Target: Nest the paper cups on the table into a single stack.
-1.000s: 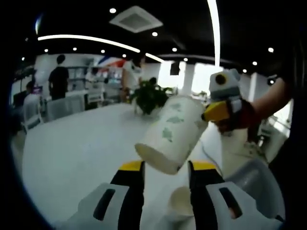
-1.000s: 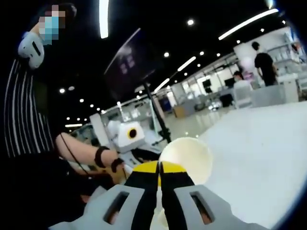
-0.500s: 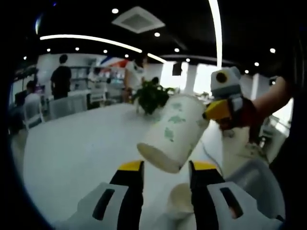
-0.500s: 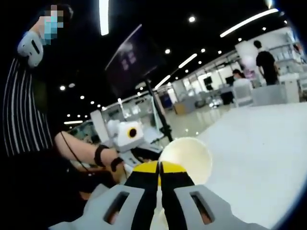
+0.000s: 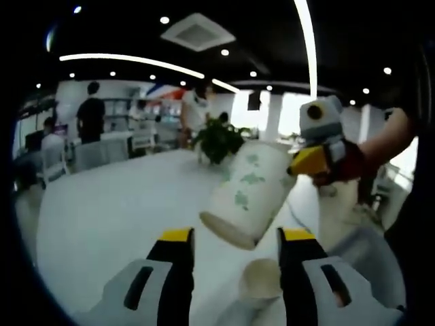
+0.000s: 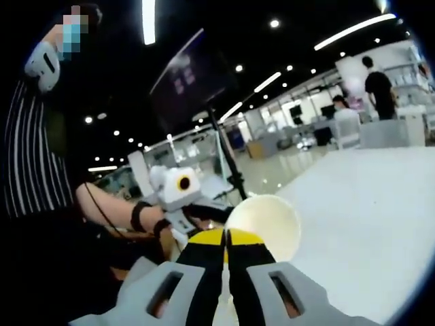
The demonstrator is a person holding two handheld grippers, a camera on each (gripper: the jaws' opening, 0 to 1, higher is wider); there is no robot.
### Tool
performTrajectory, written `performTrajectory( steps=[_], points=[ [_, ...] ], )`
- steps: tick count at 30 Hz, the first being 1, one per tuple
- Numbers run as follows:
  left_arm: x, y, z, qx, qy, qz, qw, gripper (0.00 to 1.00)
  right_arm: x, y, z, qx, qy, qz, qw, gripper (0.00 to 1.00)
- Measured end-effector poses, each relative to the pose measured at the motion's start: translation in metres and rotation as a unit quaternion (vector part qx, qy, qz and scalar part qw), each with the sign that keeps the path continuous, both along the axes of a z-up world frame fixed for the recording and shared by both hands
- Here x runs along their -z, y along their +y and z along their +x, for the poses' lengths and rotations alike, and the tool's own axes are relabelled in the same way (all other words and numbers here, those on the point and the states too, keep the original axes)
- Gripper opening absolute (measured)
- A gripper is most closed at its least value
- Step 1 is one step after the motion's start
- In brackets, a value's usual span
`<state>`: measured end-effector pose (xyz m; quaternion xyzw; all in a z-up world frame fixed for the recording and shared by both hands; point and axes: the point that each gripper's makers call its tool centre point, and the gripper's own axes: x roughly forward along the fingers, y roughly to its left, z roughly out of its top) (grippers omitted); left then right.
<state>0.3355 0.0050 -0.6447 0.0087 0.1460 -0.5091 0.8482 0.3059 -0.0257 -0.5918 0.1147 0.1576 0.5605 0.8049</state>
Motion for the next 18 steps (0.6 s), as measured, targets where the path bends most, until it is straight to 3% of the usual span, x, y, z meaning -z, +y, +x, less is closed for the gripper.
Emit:
performTrajectory(
  steps=[7, 13, 18],
  points=[
    [-0.001, 0.005, 0.002, -0.014, -0.007, -0.004, 0.9999, 0.61, 0.002, 0.001, 0.000, 0.001, -0.002, -0.009, 1.0000, 0.00],
    [0.003, 0.013, 0.009, -0.040, 0.008, -0.004, 0.9992, 0.81, 0.001, -0.001, 0.000, 0.002, -0.002, -0.013, 0.9999, 0.00],
    [0.001, 0.020, 0.011, -0.047, 0.006, -0.008, 0.9988, 0.85, 0.005, -0.004, 0.001, 0.006, -0.002, -0.025, 0.9997, 0.00]
  ],
)
